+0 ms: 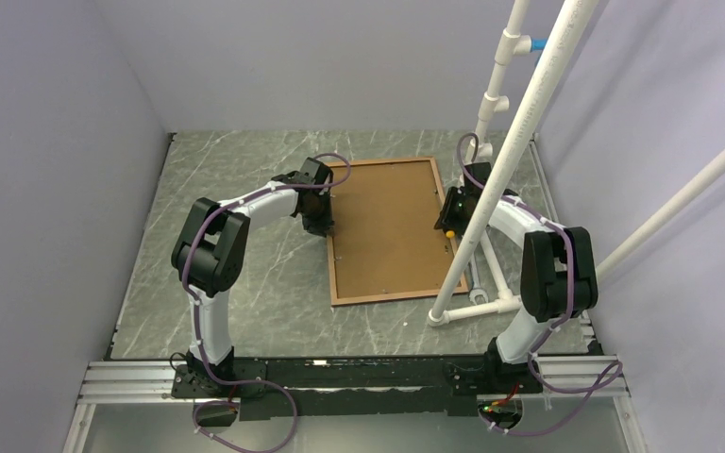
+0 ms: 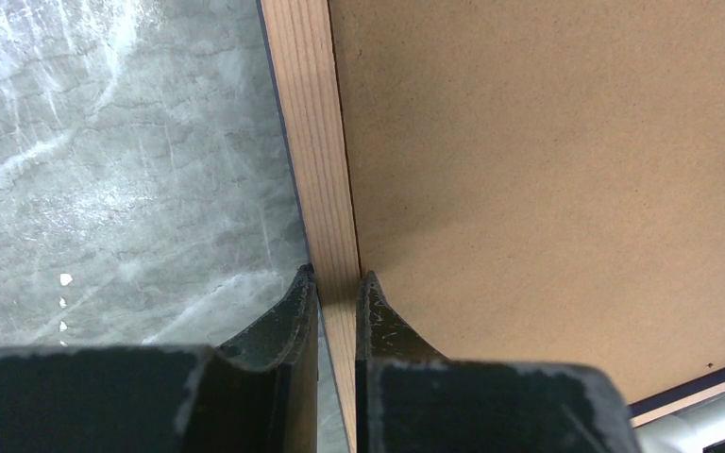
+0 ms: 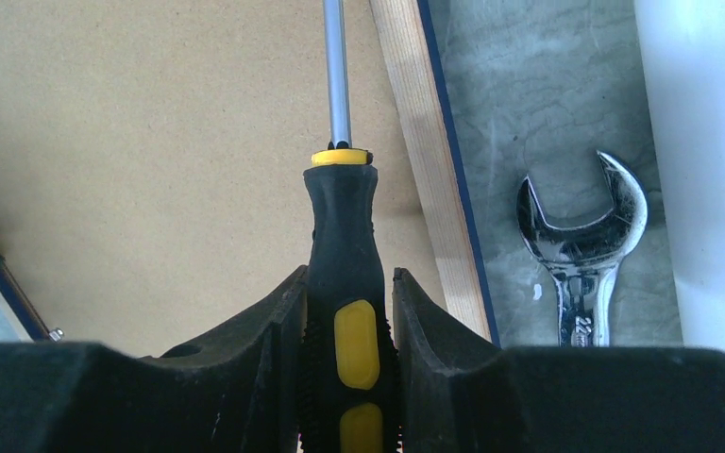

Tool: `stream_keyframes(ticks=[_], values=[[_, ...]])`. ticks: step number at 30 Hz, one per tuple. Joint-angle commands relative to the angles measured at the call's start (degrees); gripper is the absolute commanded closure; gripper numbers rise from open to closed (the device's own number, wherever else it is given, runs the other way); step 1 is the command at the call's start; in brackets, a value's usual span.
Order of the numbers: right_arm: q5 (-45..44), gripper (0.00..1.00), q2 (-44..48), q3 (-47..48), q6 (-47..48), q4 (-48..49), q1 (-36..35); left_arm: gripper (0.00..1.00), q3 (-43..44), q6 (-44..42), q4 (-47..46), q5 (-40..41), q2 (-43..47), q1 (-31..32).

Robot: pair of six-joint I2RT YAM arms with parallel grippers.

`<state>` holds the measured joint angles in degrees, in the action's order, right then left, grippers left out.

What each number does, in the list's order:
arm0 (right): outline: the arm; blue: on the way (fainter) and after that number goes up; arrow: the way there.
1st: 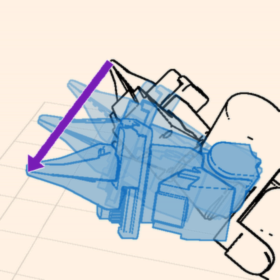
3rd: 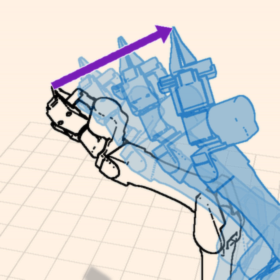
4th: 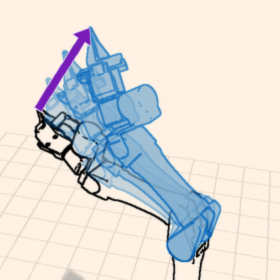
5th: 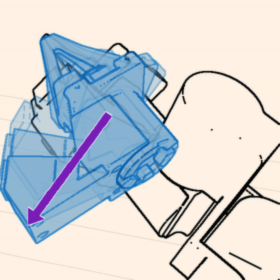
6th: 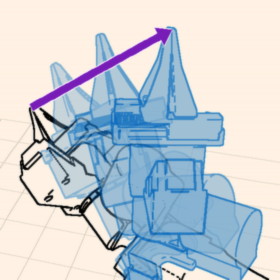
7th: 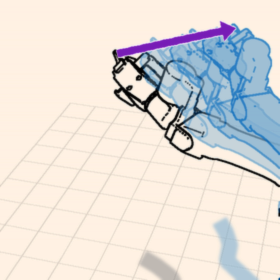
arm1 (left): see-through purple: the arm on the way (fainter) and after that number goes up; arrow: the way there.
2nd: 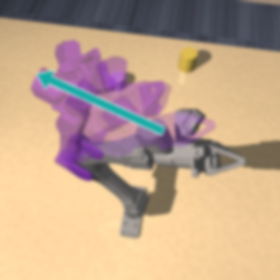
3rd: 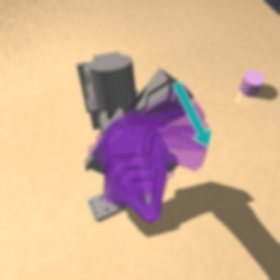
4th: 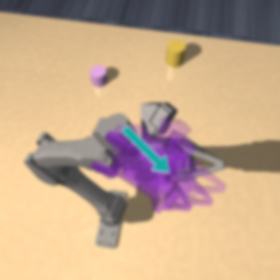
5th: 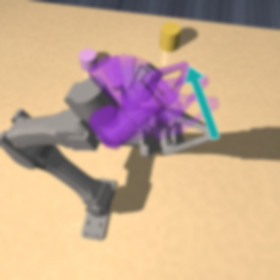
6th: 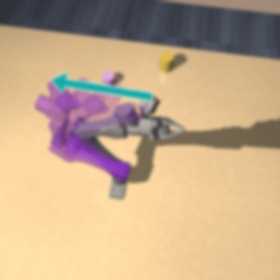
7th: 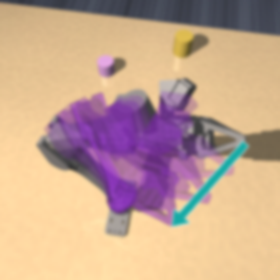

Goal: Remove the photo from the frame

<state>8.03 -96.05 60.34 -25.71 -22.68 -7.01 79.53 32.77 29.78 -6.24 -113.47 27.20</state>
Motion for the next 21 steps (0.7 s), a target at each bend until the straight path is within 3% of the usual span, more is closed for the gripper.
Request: stream_keyframes(ticks=[1,7,21], values=[[-0.7,1.0,-1.74,3.46,2.07,3.8,0.52,1.0,1.61,-1.99,-0.86,-2.91,1.08,-0.07],[2.28,1.0,-3.14,3.12,3.57,6.83,0.53,1.0,1.08,-2.12,-1.82,-4.07,0.99,-0.05],[-0.9,1.0,-7.53,4.61,11.85,11.74,-2.24,1.0,1.59,-5.98,-2.19,-4.84,-2.04,-0.06]])
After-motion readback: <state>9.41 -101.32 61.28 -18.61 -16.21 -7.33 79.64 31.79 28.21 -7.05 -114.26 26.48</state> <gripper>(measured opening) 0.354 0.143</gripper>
